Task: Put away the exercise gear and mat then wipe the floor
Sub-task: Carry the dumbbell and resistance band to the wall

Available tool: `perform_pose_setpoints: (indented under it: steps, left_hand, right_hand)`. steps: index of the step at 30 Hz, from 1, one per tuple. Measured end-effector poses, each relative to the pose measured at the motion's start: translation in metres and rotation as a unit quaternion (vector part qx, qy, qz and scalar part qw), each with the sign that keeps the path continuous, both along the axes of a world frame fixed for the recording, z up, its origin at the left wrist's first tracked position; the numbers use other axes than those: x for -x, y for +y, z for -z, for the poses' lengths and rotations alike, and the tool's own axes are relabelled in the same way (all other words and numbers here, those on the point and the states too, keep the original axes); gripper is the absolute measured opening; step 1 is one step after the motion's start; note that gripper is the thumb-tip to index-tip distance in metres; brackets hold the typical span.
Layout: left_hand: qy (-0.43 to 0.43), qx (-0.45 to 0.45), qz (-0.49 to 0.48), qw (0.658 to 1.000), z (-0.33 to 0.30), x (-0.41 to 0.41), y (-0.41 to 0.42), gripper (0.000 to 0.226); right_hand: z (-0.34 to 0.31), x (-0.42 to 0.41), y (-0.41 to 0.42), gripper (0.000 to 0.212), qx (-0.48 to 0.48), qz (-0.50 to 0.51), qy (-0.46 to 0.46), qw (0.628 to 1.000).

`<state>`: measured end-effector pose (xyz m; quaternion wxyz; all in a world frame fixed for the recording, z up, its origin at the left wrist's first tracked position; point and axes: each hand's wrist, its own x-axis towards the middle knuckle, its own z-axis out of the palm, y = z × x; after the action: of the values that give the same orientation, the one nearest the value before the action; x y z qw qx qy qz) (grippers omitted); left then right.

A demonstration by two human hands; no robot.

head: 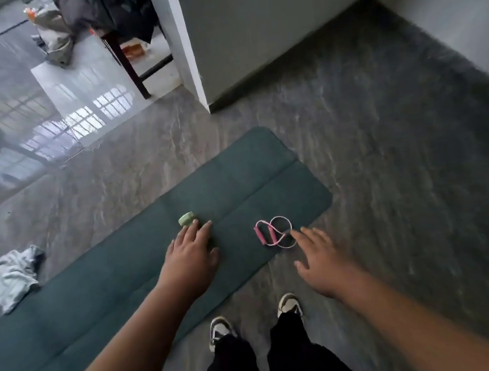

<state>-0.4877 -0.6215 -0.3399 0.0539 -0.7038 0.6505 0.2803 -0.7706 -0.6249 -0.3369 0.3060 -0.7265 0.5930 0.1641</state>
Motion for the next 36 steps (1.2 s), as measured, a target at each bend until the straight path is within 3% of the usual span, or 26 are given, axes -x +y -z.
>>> perform_pose_setpoints:
  steps: [11,16,23,36]
  left_hand:
    - [-0.057,-0.018,0.088,0.994,0.442,-0.044,-0.011,0.068]
    - [-0.084,0.022,0.172,0.981,0.572,-0.068,-0.032,0.073]
    - [-0.094,0.071,0.251,0.961,0.635,-0.062,-0.065,0.078]
    - [-0.100,0.111,0.251,0.957,0.639,-0.069,-0.060,0.068]
  right_hand:
    - [0.455,-0.042,-0.039,0.063,0.010,0.001,0.004,1.000]
    - [0.594,-0.047,-0.060,0.070,0.009,-0.042,0.080,0.996]
    - [0.651,-0.044,-0.077,0.068,0.038,-0.050,0.146,0.987]
    - [0.669,-0.061,-0.081,0.073,0.086,-0.039,0.089,0.992]
